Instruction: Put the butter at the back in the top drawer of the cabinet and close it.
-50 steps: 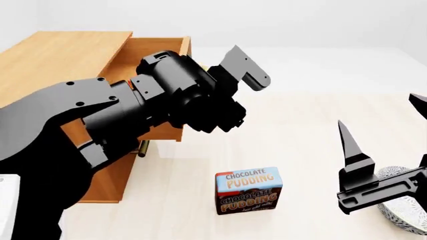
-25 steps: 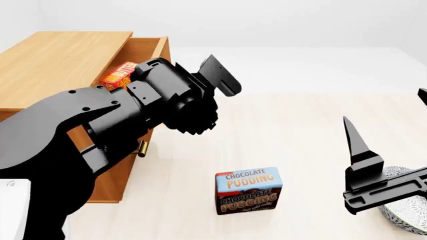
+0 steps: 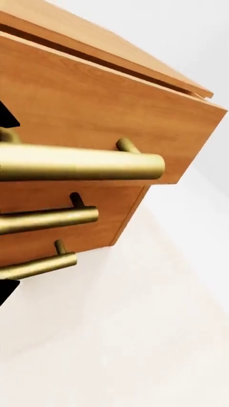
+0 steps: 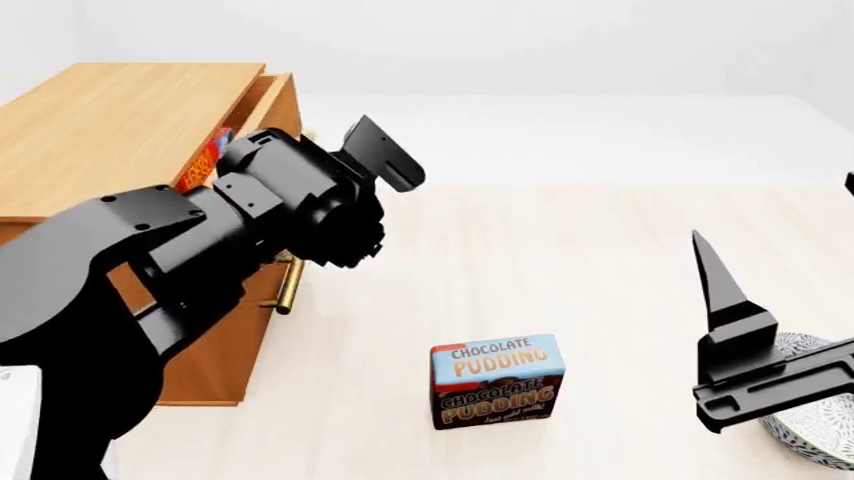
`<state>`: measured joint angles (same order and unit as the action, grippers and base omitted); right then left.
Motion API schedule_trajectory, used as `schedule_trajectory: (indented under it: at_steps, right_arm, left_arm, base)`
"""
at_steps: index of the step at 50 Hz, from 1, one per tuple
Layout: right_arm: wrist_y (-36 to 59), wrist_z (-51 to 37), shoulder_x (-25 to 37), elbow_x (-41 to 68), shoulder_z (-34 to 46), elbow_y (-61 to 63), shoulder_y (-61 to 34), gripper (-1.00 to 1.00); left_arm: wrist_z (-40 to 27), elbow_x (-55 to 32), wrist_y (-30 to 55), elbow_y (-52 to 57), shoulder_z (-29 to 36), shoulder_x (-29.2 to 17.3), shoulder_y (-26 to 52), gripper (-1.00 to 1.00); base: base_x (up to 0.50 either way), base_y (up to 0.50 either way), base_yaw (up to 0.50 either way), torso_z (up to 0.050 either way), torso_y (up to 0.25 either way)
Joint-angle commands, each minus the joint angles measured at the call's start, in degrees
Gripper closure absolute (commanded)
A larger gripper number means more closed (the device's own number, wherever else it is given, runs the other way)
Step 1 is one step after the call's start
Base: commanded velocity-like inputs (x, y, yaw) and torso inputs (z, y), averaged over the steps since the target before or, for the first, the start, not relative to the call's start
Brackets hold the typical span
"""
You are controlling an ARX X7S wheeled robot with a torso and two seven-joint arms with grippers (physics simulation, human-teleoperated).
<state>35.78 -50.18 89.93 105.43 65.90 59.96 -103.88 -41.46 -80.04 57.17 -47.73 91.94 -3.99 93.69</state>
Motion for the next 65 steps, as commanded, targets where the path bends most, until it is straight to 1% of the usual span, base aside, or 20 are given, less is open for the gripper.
schedule_trajectory:
  at_steps: [1, 7, 11, 16, 22, 30, 36, 41, 46, 50, 56, 60, 65]
  right_arm:
    - [0.7, -0.1, 0.1, 1.1, -1.0, 0.0, -0.3, -1.00]
    - [0.9, -0.3, 0.1, 1.5, -1.4, 0.0, -0.3, -1.00]
    - [0.7, -0.4, 0.1, 1.3, -1.4, 0.0, 0.0, -1.00]
    - [1.5, -0.5, 0.1, 2.6, -2.4, 0.0, -0.6, -1.00]
    - [2.4, -0.7, 0.1, 4.1, -3.5, 0.0, -1.3, -1.00]
    - [3.4, -1.0, 0.1, 5.7, -4.7, 0.0, -1.9, -1.00]
    - [4.1, -1.6, 0.1, 7.3, -5.7, 0.0, -2.4, -1.00]
    - [4.2, -1.7, 0.1, 7.5, -6.0, 0.0, -2.3, -1.00]
    - [4.6, -1.8, 0.1, 8.2, -6.6, 0.0, -2.5, -1.00]
    - [5.0, -2.1, 0.1, 9.1, -7.2, 0.0, -2.9, -1.00]
    - [4.7, -1.9, 0.1, 8.7, -7.3, 0.0, -2.4, -1.00]
    - [4.4, -1.8, 0.1, 8.1, -7.1, 0.0, -1.9, -1.00]
    - [3.6, -1.3, 0.1, 6.2, -6.3, 0.0, -0.7, -1.00]
  left_arm:
    - [-1.1, -4.9, -0.7, 2.7, -0.6, -5.6, -2.5, -1.00]
    - [-3.3, -5.5, -0.6, 5.6, -0.9, -8.8, -3.2, -1.00]
    - [-5.2, -6.2, -0.5, 8.7, -1.4, -11.9, -3.7, -1.00]
    - [-6.0, -6.6, -0.7, 9.8, -1.7, -14.4, -4.4, -1.00]
    - [-5.4, -5.9, -1.5, 8.4, -1.2, -15.0, -5.6, -1.00]
    - [-5.7, -5.1, -1.7, 6.5, -0.7, -14.1, -6.3, -1.00]
    - [-7.5, -6.2, -1.0, 9.0, -1.2, -15.0, -6.4, -1.00]
    - [-12.0, -8.9, -0.2, 15.8, -2.8, -18.0, -6.8, -1.00]
    - [-19.5, -13.6, 0.4, 27.3, -5.1, -22.3, -7.9, -1.00]
    - [-23.9, -16.8, 0.8, 34.8, -6.3, -24.7, -8.4, -1.00]
    - [-27.7, -19.8, 0.2, 42.8, -7.9, -27.5, -8.9, -1.00]
    - [-29.8, -21.6, -1.1, 49.0, -9.7, -30.1, -8.7, -1.00]
    - [-34.0, -24.6, -3.4, 58.9, -12.8, -34.4, -7.9, -1.00]
  base:
    - [0.00, 0.00, 0.00, 0.000, 0.000]
    - [0.00, 0.00, 0.00, 0.000, 0.000]
    - [0.00, 0.00, 0.00, 0.000, 0.000]
    - [0.00, 0.00, 0.00, 0.000, 0.000]
    - [0.00, 0.00, 0.00, 0.000, 0.000]
    - [0.00, 0.00, 0.01, 0.000, 0.000]
    - [0.00, 0.01, 0.01, 0.000, 0.000]
    - [0.00, 0.00, 0.00, 0.000, 0.000]
    - [0.00, 0.00, 0.01, 0.000, 0.000]
    - [0.00, 0.00, 0.00, 0.000, 0.000]
    - [0.00, 0.00, 0.00, 0.000, 0.000]
    - [0.00, 0.00, 0.00, 0.000, 0.000]
    - [0.00, 0.00, 0.00, 0.000, 0.000]
